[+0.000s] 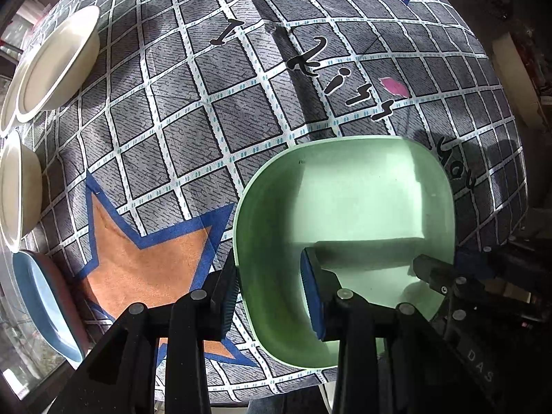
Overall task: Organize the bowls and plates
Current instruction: 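Carry the green plate with both tools onto the blue plate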
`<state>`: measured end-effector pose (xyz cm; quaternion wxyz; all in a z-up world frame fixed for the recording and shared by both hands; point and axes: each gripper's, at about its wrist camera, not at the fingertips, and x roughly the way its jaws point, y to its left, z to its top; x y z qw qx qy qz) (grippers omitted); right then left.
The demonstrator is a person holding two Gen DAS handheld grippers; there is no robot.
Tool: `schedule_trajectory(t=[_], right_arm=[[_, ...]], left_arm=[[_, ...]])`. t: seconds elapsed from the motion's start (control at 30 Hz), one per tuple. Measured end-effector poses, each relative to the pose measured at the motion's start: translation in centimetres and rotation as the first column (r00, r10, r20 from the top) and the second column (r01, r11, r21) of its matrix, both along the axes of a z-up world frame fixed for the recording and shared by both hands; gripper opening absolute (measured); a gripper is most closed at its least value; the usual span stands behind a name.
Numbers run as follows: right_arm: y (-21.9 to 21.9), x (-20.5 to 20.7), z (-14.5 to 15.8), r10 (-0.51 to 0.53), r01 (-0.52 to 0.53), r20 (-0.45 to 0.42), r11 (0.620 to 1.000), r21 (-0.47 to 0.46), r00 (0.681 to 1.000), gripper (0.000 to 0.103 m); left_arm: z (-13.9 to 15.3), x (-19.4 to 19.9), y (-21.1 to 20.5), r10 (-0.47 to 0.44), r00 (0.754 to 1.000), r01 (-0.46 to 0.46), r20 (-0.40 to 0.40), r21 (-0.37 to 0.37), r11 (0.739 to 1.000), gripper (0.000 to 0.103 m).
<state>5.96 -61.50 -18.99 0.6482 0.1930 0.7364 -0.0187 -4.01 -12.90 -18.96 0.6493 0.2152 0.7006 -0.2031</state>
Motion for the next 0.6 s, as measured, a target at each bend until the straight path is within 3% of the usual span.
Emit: schedule_trajectory(t=[0.27,0.6], right_arm=[[15.0,1.0,0.9,0.116,-0.116,-0.016,0.993,0.019,0.993,0.018],[31.7,1.5,1.7,0.189,-0.188,-0.041,0.982,0.024,0.981,0.018]], left_arm=[[-0.1,-0.6,4.4,0.075,0.997,-0.075,-0.001,0.023,0.997,0.038],[1.1,-1.5,6.9,0.128,0.992,-0.128,0.009,0.024,0.991,0.038]])
